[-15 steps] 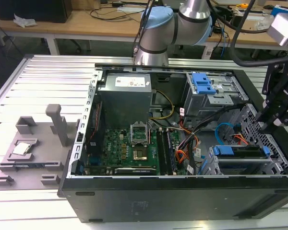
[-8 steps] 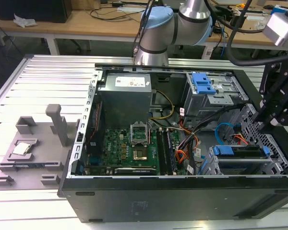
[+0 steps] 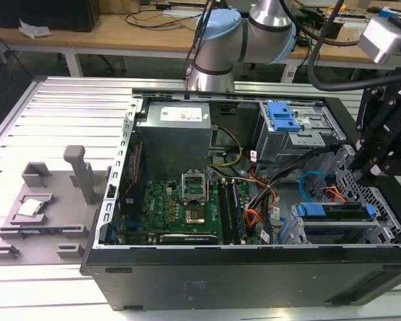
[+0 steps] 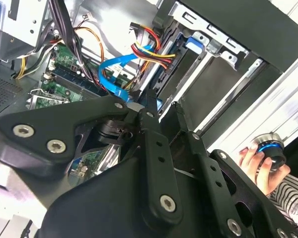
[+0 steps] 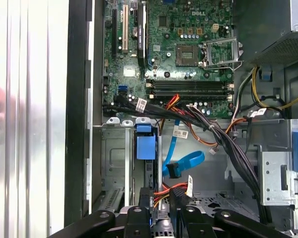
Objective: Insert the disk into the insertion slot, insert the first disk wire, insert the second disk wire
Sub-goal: 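Insert the second disk wire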
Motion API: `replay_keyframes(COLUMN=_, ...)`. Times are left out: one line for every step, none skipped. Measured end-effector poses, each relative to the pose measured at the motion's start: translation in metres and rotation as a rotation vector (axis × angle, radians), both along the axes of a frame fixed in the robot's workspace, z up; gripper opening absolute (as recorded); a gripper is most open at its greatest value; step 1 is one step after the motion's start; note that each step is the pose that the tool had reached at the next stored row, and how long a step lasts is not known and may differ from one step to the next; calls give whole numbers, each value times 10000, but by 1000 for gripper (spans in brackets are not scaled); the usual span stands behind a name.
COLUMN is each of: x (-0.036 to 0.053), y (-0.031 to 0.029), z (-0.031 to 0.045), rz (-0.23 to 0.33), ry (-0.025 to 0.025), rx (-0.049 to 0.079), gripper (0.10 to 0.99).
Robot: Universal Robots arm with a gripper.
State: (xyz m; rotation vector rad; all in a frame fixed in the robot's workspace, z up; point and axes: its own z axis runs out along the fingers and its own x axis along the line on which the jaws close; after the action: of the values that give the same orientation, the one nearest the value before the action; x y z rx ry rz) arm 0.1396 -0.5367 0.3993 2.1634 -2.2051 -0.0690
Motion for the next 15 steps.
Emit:
replay_keyframes(x=-16, y=0, z=0, rz=0, ry=0, rx=-1, gripper=302)
replay_keyframes(x=-34, y=0, z=1, rz=1, ry=0, rx=-1, gripper=302)
replay_keyframes(x=-50, y=0, z=0, rz=1, ry=0, rx=-1, gripper=302)
replay_keyframes(x=-60, y=0, z=1, rz=1, ry=0, rx=-2, gripper=302)
replay_keyframes(x=-62, y=0, z=1, rz=2, ry=0, rx=-2, gripper=302)
replay_keyframes(x=-62, y=0, z=1, rz=2, ry=0, rx=-1, gripper=302)
replay_keyframes(x=-62, y=0, z=1, rz=2, ry=0, rx=-1, gripper=302)
replay_keyframes(x=-63, y=0, z=0, rz=1, ry=0, rx=-1, gripper=302)
replay_keyframes(x=-63, y=0, z=3, rz=1, ry=0, rx=0, gripper=302)
replay_keyframes(x=-63, y=0, z=8, rz=1, ry=0, rx=-2, gripper=302)
replay_keyframes(x=-63, y=0, z=15, rz=1, ry=0, rx=-2, gripper=302)
replay_keyframes(x=-63, y=0, z=24, rz=1, ry=0, rx=-1, gripper=302)
replay_keyframes(x=-63, y=1, z=42, rz=1, ry=0, rx=-2, gripper=302)
replay_keyframes(x=-63, y=1, z=55, rz=1, ry=0, rx=0, gripper=302)
replay_keyframes(x=-63, y=1, z=62, rz=1, ry=0, rx=1, gripper=302)
